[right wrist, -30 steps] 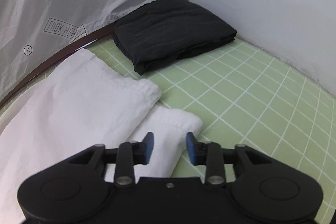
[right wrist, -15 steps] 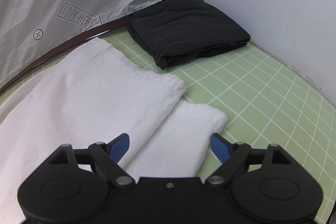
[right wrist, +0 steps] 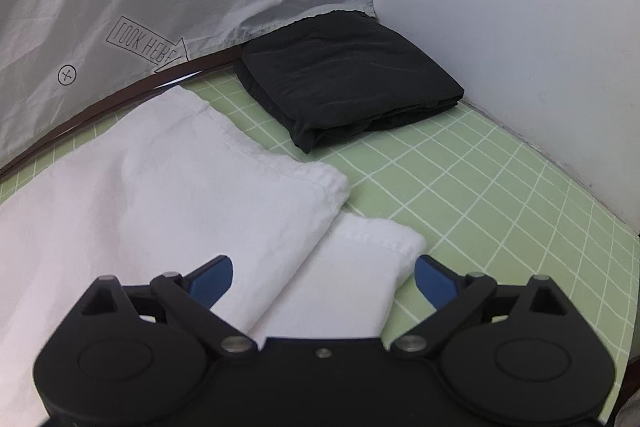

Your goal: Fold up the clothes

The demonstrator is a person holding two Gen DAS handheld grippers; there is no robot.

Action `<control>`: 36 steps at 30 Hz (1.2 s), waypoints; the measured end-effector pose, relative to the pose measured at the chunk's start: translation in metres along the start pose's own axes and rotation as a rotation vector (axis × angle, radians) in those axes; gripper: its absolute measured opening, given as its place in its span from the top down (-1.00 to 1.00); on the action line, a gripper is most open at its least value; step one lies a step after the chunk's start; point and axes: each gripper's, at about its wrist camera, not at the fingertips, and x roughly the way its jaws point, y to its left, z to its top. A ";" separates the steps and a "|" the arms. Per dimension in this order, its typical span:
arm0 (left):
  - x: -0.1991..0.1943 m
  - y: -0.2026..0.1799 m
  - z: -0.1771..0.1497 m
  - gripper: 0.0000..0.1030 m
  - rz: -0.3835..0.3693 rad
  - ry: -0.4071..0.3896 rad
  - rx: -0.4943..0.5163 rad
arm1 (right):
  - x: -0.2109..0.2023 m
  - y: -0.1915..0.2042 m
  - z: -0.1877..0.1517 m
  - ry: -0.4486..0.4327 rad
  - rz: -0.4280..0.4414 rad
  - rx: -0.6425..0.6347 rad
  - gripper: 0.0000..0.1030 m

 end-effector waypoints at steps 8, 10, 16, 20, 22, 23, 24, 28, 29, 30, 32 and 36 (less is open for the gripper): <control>-0.075 -0.016 -0.077 -0.63 -0.031 0.052 0.035 | 0.002 0.010 -0.008 0.016 0.092 0.003 -0.93; -0.093 -0.017 -0.096 -0.63 -0.044 0.066 -0.020 | 0.002 0.008 -0.013 0.033 0.140 0.011 -0.99; -0.140 -0.007 -0.145 -0.63 -0.141 0.086 -0.266 | 0.005 -0.013 -0.033 0.136 0.303 0.145 -0.99; -0.158 0.009 -0.182 -0.61 -0.332 0.108 -0.590 | 0.018 -0.047 -0.042 0.219 0.458 0.436 -1.00; -0.159 0.015 -0.204 -0.59 -0.445 0.127 -0.750 | 0.025 -0.062 -0.043 0.237 0.522 0.564 -1.00; -0.158 0.016 -0.215 -0.57 -0.492 0.136 -0.820 | 0.029 -0.069 -0.042 0.246 0.546 0.612 -1.00; -0.157 0.016 -0.225 -0.53 -0.519 0.140 -0.869 | 0.033 -0.074 -0.041 0.258 0.568 0.654 -1.00; -0.152 0.004 -0.249 -0.49 -0.545 0.151 -0.945 | 0.047 -0.091 -0.038 0.302 0.630 0.769 -1.00; -0.150 0.000 -0.252 -0.49 -0.554 0.155 -0.958 | 0.051 -0.093 -0.038 0.307 0.641 0.784 -1.00; -0.146 -0.004 -0.253 -0.49 -0.569 0.161 -0.973 | 0.054 -0.094 -0.038 0.311 0.650 0.796 -1.00; -0.138 -0.013 -0.254 -0.49 -0.579 0.168 -0.998 | 0.062 -0.096 -0.035 0.312 0.665 0.805 -1.00; -0.125 -0.023 -0.250 -0.49 -0.520 0.187 -1.011 | 0.077 -0.090 -0.027 0.298 0.671 0.804 -1.00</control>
